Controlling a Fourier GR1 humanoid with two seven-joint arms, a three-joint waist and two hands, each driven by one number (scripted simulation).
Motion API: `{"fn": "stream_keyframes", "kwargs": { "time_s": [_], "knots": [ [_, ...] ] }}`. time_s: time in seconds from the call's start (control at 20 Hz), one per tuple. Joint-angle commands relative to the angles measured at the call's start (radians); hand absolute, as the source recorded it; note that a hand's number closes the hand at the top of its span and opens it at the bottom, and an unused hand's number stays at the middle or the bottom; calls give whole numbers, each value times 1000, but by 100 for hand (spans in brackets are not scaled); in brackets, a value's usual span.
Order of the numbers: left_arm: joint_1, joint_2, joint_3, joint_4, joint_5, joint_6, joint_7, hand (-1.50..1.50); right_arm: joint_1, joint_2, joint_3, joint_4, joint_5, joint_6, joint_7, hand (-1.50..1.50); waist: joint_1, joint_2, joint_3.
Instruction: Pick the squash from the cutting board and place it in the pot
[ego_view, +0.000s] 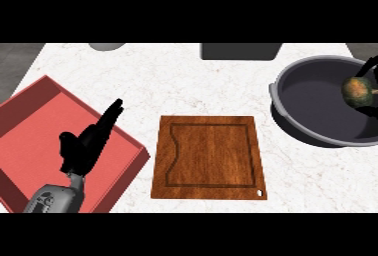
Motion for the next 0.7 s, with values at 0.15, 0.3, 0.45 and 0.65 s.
{"fn": "stream_keyframes", "kwargs": {
  "time_s": [0.15,0.3,0.45,0.65],
  "knots": [
    [25,-13,-20,80,7,-31,51,0,-63,52,171,-31,285,-199,162,150,3,18,-12],
    [31,3,-17,52,13,-52,61,0,-116,72,221,17,342,-110,261,150,10,16,-12],
    [3,-36,-33,48,9,-31,78,0,-113,136,292,80,383,1,358,150,15,20,-12],
    [17,-58,-38,74,-9,-10,70,0,-150,219,312,140,407,81,512,-150,3,18,-12]
  ]
}}
